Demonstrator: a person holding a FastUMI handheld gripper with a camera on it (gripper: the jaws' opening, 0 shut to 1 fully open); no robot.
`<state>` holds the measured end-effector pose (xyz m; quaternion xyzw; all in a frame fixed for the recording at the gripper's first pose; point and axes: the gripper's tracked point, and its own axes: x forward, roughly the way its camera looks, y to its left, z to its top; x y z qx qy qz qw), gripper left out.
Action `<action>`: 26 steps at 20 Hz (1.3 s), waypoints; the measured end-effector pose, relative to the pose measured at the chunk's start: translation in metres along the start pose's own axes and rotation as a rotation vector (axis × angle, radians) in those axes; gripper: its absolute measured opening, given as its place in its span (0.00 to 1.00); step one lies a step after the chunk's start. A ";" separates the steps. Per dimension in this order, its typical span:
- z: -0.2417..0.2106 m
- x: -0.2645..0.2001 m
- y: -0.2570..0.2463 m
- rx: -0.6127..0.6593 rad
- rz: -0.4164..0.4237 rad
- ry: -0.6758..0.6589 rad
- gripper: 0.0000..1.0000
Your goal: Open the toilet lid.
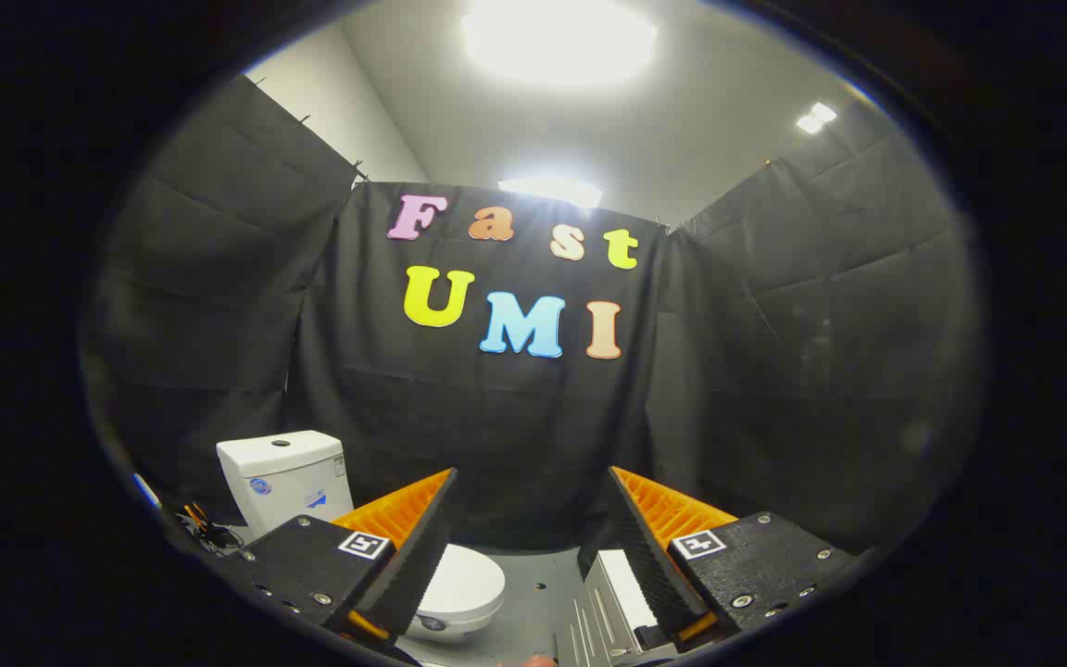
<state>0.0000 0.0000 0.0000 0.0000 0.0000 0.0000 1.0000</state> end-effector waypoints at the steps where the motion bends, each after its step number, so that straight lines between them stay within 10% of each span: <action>1: 0.000 0.000 0.000 0.012 -0.001 -0.006 0.95; 26: -0.049 0.017 0.012 -0.026 -0.009 0.067 0.95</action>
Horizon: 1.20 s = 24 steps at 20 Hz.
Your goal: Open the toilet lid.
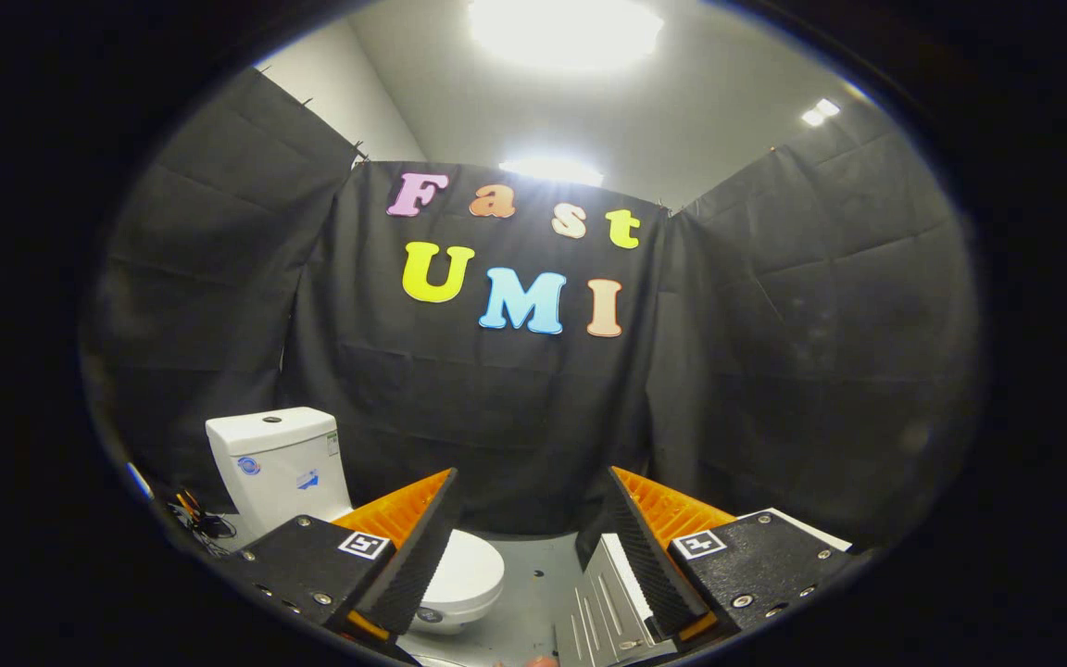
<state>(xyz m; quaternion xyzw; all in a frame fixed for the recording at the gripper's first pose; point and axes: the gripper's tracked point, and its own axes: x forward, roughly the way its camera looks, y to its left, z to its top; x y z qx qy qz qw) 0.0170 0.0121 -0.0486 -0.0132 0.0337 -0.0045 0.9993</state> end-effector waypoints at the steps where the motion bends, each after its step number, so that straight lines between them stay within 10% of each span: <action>1: -0.002 0.000 0.003 0.009 0.005 0.005 0.95; 24: -0.152 0.051 0.056 0.141 0.009 0.180 0.95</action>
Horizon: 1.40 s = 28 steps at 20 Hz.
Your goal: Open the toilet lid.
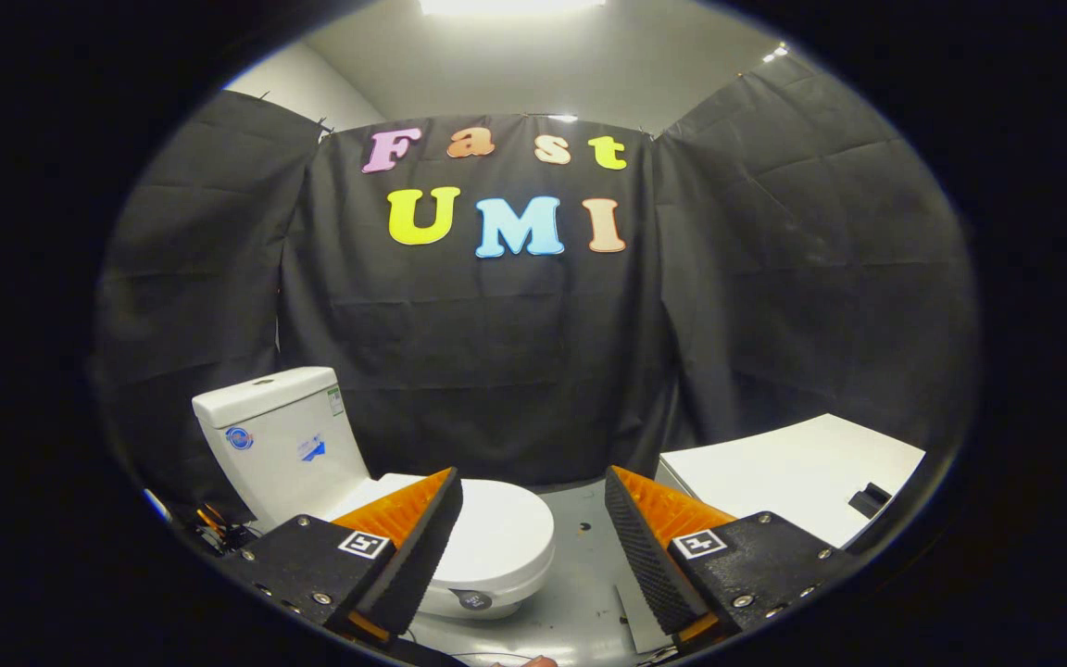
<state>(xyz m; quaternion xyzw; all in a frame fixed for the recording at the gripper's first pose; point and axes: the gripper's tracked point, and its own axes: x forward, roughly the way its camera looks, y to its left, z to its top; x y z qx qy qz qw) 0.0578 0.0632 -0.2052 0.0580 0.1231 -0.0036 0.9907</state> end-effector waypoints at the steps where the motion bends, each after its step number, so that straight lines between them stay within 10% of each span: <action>1: -0.009 0.002 0.005 -0.002 0.006 0.015 0.95; 12: -0.112 0.034 0.038 0.110 0.065 0.229 0.95; 28: -0.216 0.054 0.070 0.638 0.128 0.405 0.95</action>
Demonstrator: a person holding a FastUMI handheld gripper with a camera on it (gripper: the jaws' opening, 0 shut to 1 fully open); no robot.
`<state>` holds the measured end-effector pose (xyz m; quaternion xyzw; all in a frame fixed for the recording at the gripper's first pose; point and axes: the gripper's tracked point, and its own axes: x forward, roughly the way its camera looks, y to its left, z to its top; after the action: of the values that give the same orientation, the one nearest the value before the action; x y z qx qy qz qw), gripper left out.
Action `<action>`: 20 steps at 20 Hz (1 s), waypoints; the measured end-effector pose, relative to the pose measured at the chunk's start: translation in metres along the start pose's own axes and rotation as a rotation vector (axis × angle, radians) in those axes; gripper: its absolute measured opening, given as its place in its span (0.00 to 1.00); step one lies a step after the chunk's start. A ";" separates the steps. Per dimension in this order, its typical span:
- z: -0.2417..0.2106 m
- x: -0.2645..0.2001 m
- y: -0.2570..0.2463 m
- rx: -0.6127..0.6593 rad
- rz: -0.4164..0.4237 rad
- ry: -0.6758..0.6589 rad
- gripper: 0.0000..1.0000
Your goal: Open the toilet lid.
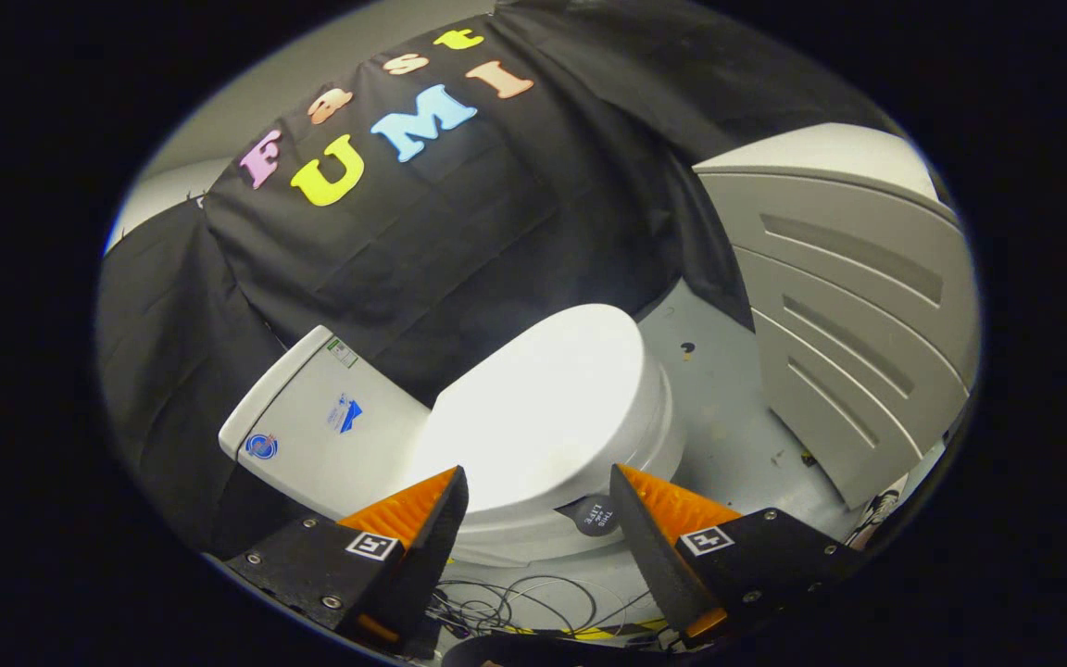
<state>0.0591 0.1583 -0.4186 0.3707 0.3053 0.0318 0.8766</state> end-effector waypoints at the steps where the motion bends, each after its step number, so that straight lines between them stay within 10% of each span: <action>1: -0.007 0.003 -0.005 0.032 -0.002 0.010 0.95; 20: -0.072 0.060 -0.044 0.483 0.058 0.056 0.78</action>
<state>0.0594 0.1887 -0.5179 0.5773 0.3172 -0.0066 0.7523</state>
